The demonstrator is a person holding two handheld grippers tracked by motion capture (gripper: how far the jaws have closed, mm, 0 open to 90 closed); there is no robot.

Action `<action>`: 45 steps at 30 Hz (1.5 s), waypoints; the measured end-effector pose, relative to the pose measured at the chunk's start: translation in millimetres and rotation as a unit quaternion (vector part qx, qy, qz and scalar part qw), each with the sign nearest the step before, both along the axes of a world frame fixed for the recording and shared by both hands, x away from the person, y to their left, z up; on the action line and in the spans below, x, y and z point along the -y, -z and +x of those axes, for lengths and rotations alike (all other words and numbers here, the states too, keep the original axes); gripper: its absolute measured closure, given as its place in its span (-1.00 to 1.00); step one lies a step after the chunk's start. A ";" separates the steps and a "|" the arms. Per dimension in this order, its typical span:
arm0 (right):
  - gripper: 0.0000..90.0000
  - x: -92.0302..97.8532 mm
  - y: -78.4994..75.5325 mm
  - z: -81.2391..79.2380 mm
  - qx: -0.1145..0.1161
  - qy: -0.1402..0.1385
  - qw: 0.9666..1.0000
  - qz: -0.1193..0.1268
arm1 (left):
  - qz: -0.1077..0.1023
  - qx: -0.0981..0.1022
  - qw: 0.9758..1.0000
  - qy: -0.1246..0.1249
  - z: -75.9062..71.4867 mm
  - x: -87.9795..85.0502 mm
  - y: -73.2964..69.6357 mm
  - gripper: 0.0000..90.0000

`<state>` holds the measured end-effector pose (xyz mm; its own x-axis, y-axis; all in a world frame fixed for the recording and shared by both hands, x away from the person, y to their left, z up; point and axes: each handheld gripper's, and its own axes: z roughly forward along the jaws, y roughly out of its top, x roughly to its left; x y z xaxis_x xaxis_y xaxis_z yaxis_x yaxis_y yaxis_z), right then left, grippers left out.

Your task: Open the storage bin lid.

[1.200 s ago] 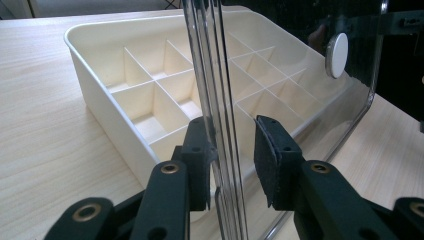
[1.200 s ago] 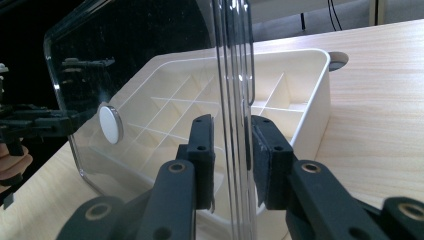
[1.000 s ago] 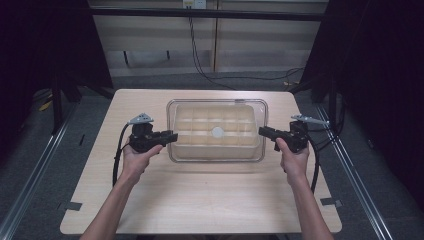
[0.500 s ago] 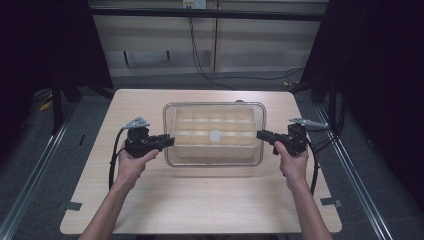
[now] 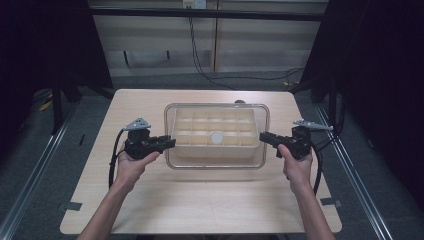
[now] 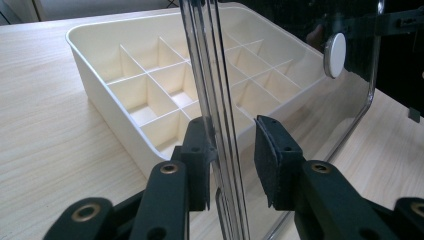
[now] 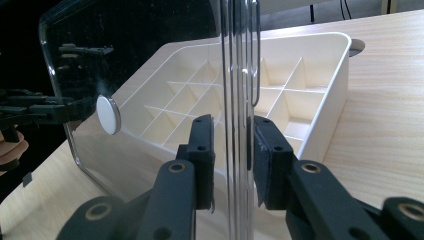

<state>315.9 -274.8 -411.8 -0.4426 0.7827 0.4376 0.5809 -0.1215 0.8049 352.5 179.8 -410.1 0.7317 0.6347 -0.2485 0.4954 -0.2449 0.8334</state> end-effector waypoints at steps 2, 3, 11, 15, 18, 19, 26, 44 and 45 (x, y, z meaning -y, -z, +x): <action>0.61 0.3 -0.3 -1.4 0.000 0.000 1.000 0.000 | -0.002 0.001 1.000 0.004 -2.1 -0.7 -0.3 0.52; 0.61 0.3 -0.3 -1.4 0.000 0.000 1.000 0.000 | -0.002 0.001 1.000 0.004 -2.1 -0.7 -0.3 0.52; 0.61 -3.9 -3.6 -7.9 0.006 -0.007 1.000 -0.005 | 0.005 0.003 1.000 0.002 -7.6 -4.6 2.0 0.51; 0.62 -6.2 -6.4 -13.0 0.009 -0.015 1.000 0.001 | 0.007 0.003 1.000 0.002 -12.5 -8.2 0.0 0.52; 0.62 -7.1 -6.7 -14.9 0.010 -0.016 1.000 -0.001 | -0.002 0.003 1.000 -0.001 -15.5 -10.1 1.1 0.53; 0.62 -7.1 -6.7 -14.9 0.010 -0.016 1.000 -0.001 | -0.002 0.003 1.000 -0.001 -15.5 -10.1 1.1 0.53; 0.62 -10.2 -3.2 -18.7 0.001 -0.022 1.000 0.005 | -0.003 -0.003 1.000 -0.006 -23.3 -14.1 5.7 0.52; 0.63 -10.7 -8.6 -36.3 0.004 -0.029 1.000 0.000 | 0.009 -0.004 1.000 0.006 -37.5 -14.9 2.8 0.52; 0.63 -11.1 -8.4 -37.8 0.003 -0.030 1.000 -0.001 | 0.012 -0.005 1.000 0.006 -38.9 -14.8 3.7 0.52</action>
